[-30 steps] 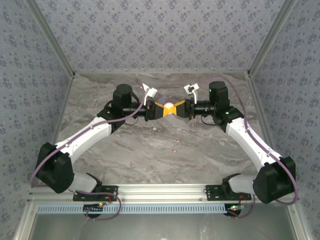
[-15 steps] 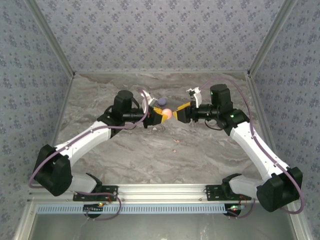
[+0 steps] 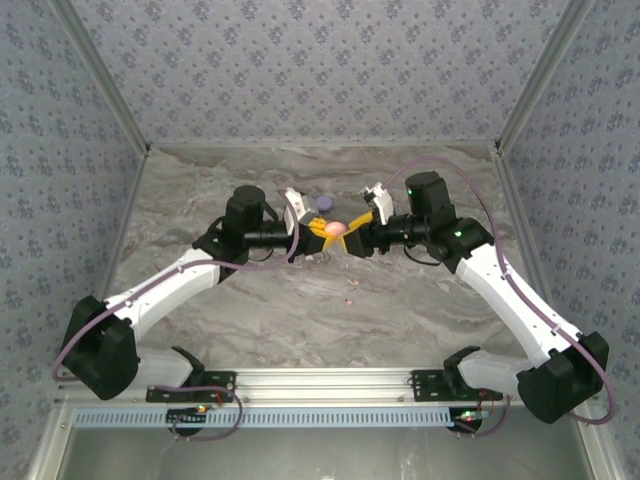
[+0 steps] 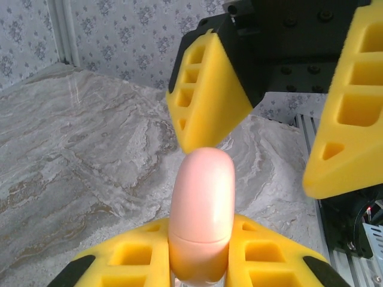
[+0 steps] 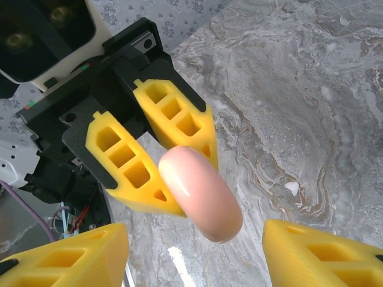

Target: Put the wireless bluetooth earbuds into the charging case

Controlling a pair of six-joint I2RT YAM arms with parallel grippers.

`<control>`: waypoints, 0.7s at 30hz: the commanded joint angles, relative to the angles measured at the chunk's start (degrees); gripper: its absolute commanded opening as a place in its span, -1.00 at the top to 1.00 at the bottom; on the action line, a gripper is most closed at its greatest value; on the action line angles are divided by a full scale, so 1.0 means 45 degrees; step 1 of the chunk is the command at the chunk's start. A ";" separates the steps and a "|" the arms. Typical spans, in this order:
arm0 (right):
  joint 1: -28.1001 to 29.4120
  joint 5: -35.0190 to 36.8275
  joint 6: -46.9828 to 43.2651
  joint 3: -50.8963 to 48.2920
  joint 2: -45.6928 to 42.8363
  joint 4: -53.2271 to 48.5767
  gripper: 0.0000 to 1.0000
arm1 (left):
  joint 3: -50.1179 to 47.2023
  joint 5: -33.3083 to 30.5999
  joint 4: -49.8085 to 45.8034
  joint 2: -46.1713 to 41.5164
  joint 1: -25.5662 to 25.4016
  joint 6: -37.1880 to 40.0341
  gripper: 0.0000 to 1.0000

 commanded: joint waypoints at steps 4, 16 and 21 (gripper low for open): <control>0.0088 0.0538 -0.0313 0.0566 0.0173 -0.0436 -0.26 | -0.0206 0.0538 0.0555 -0.0614 -0.0217 0.0527 0.72; 0.0088 0.1009 -0.0216 0.0583 0.0273 -0.0371 -0.26 | -0.0379 0.0653 0.0459 -0.0861 -0.0385 0.0900 0.72; 0.0040 0.1643 -0.0023 0.0639 0.0273 -0.0279 -0.26 | -0.0400 0.0721 0.0425 -0.0957 -0.0474 0.1043 0.72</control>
